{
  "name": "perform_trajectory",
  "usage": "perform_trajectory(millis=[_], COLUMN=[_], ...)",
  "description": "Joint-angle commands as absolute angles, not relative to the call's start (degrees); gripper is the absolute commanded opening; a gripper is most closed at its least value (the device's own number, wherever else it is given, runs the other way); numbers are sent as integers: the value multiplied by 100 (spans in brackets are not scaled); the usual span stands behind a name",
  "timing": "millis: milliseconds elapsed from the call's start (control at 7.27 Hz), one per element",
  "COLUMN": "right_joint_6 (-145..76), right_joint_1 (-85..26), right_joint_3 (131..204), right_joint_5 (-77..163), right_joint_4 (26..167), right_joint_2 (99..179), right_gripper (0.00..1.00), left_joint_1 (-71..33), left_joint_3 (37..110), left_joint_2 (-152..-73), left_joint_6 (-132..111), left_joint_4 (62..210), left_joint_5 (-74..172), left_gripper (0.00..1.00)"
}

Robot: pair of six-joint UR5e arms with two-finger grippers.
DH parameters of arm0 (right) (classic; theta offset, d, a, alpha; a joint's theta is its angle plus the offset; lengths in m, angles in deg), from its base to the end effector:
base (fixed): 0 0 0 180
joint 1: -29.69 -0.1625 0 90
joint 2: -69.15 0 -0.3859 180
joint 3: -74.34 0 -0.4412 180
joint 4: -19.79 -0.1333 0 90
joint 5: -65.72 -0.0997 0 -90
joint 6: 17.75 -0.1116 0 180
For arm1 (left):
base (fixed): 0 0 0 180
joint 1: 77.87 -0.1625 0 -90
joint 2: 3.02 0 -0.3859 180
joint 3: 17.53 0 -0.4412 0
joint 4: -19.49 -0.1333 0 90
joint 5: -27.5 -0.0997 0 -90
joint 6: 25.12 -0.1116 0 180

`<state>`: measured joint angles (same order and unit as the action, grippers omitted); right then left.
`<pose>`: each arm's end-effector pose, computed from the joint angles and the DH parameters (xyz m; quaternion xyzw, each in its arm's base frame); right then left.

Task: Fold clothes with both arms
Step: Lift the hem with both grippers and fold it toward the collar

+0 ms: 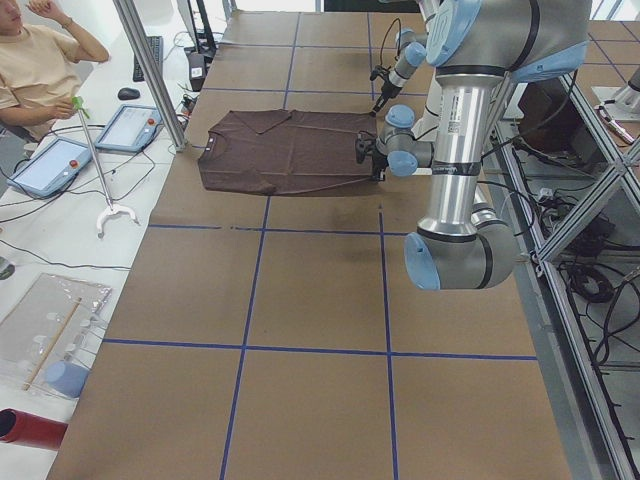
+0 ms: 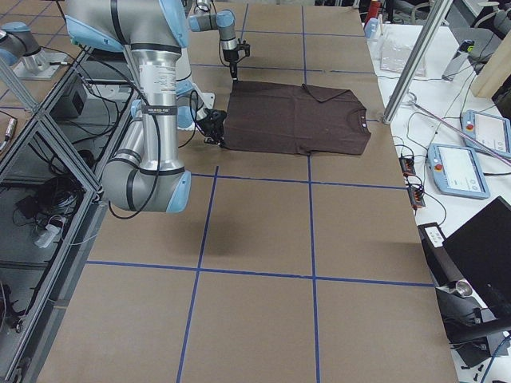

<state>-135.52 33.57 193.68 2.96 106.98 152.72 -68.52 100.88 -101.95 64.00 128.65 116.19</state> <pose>-0.5522 -0.1474 0.3035 0.1263 -0.3695 0.2660 0.8814 0.5292 -0.2248 0.2546 0.0522 0.4705 -0.0704 0.8780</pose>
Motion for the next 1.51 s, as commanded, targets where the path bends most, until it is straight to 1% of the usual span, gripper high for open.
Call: perform_trajectory(millis=[0, 138, 275, 413, 550, 688, 825, 963, 1100, 1375], right_joint_6=[-13552, -13509, -13482, -13482, -13508, -13526, -13508, -13465, -13247, -12552], right_joint_1=[3330, 3286, 3242, 3494, 3914, 4153, 4104, 3920, 3492, 2116], right_joint_3=[19396, 19596, 20303, 21276, 22173, 22687, 22692, 22649, 22448, 21861], right_joint_5=[305, 297, 262, 209, 209, 209, 209, 191, 139, -595], right_joint_4=[10698, 10733, 11333, 12218, 12993, 13427, 13501, 13510, 13510, 13502], right_joint_2=[15274, 15282, 15308, 15300, 15291, 15274, 15082, 15011, 14766, 14020], right_gripper=[0, 0, 0, 0, 0, 0, 0, 0, 0, 0], left_joint_1=[-6855, -6855, -6829, -6846, -6855, -6855, -6829, -6759, -6411, -5375], left_joint_3=[10086, 10147, 10617, 11475, 12536, 13243, 13320, 13112, 12840, 12251], left_joint_2=[-10199, -10225, -10243, -10260, -10321, -10496, -10802, -10892, -10998, -11436], left_joint_6=[6400, 6400, 6392, 6400, 6400, 6409, 6400, 6357, 6235, 5166], left_joint_4=[12865, 12865, 12674, 11862, 10819, 9991, 9608, 9570, 9578, 9569], left_joint_5=[11618, 11635, 11679, 12088, 12345, 12582, 12672, 12673, 12664, 12673], left_gripper=[0, 0, 0, 0, 0, 0, 0, 0, 0, 0])
